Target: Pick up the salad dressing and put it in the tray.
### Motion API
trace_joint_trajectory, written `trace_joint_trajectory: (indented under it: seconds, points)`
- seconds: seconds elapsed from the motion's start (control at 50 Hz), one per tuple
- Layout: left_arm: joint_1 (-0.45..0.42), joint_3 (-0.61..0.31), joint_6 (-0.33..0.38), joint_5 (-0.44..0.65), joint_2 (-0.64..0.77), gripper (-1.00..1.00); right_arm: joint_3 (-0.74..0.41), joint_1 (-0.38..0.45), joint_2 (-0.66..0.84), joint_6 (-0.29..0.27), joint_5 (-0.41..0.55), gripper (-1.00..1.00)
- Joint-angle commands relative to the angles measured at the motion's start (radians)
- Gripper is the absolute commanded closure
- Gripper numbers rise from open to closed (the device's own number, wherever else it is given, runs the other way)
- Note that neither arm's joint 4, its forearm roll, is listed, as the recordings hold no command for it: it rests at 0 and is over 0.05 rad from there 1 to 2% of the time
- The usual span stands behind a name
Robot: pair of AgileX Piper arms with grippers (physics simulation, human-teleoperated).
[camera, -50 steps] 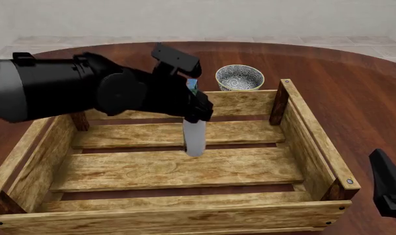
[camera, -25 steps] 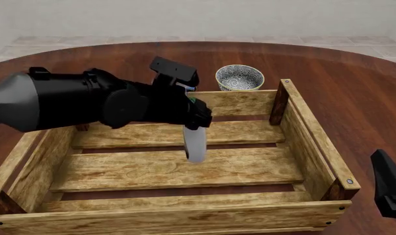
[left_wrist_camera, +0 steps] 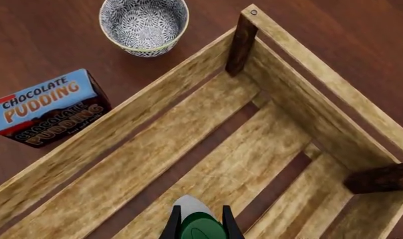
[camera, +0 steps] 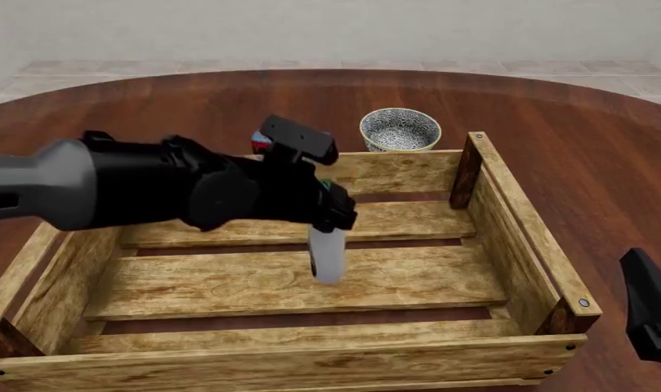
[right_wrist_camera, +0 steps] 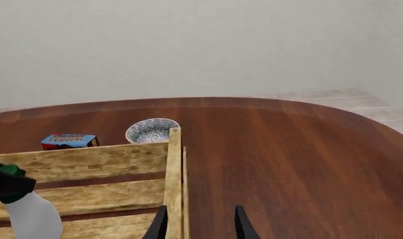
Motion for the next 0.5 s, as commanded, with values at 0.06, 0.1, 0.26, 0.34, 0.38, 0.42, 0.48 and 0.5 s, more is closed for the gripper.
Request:
trace_joint_trajectory:
  seconds: [0.06, 0.1, 0.26, 0.34, 0.38, 0.42, 0.48, 0.5]
  points:
    - [-0.003, 0.008, 0.017, -0.03, 0.021, 1.0, 0.002, -0.005, 0.003, 0.007, -0.006, -1.0]
    - [-0.002, 0.01, 0.017, -0.036, 0.027, 1.0, 0.003, -0.007, 0.002, 0.009, -0.006, -1.0]
    - [-0.005, 0.02, 0.014, -0.054, 0.041, 1.0, 0.004, -0.009, 0.004, 0.012, -0.007, -1.0]
    - [-0.007, 0.029, 0.013, -0.065, 0.048, 1.0, 0.003, -0.01, 0.002, 0.013, -0.005, -1.0]
    - [-0.008, 0.033, 0.013, -0.069, 0.05, 1.0, 0.003, -0.009, 0.003, 0.013, -0.005, -1.0]
    - [-0.01, 0.037, 0.007, -0.074, 0.051, 1.0, 0.002, -0.01, 0.003, 0.013, -0.005, -1.0]
    - [-0.01, 0.044, 0.005, -0.083, 0.056, 1.0, 0.002, -0.009, 0.008, 0.012, -0.009, -1.0]
    - [-0.008, 0.046, 0.009, -0.087, 0.057, 1.0, 0.003, -0.009, 0.006, 0.012, -0.008, -1.0]
